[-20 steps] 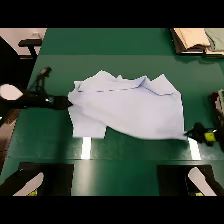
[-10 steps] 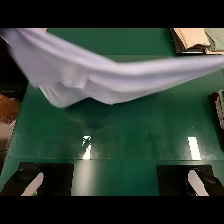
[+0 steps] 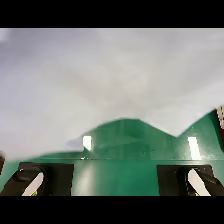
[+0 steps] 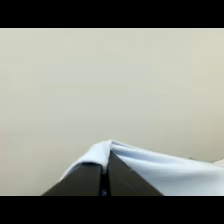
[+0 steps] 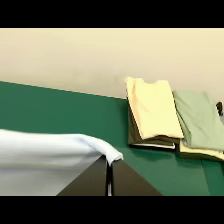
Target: Fold the shirts.
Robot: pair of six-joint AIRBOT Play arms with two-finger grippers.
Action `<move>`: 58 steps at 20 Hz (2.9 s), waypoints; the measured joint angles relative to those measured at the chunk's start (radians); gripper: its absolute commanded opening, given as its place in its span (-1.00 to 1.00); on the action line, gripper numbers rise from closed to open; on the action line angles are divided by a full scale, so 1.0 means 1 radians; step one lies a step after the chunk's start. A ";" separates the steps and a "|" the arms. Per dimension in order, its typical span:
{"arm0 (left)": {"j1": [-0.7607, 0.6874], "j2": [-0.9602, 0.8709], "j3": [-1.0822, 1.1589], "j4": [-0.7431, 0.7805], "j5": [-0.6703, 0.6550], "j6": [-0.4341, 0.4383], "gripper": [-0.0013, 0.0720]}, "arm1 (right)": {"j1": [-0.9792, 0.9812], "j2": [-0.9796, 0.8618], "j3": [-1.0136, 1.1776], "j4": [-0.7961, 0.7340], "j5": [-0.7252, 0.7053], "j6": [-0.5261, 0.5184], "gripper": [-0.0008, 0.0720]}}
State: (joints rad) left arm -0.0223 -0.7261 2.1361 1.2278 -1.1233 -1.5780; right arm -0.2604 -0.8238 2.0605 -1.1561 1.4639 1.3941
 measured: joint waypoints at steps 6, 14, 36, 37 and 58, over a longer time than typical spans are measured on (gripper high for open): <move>-0.001 -0.086 -0.365 0.101 -0.160 -0.034 -0.90 | 0.011 -0.104 -0.179 0.030 0.042 0.026 -0.95; 0.000 -0.439 -0.774 0.095 0.065 0.000 -0.91 | 0.214 -0.544 -0.394 -0.117 0.037 0.064 -0.95; 0.001 -0.825 -0.827 0.055 0.134 0.230 0.76 | 0.328 -0.868 -0.506 -0.137 -0.135 0.072 -0.44; 0.001 -0.826 -0.830 0.055 0.129 0.224 0.59 | 0.332 -0.859 -0.532 -0.124 -0.145 0.072 0.01; 0.116 -0.067 -1.689 -0.095 -0.132 0.038 0.37 | 0.303 -0.315 -0.962 -0.066 -0.232 0.044 0.02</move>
State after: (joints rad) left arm 0.0937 -0.7933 0.4469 1.1324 -1.2556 -1.5398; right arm 0.0429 -1.1393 1.0988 -1.2221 1.2320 1.4384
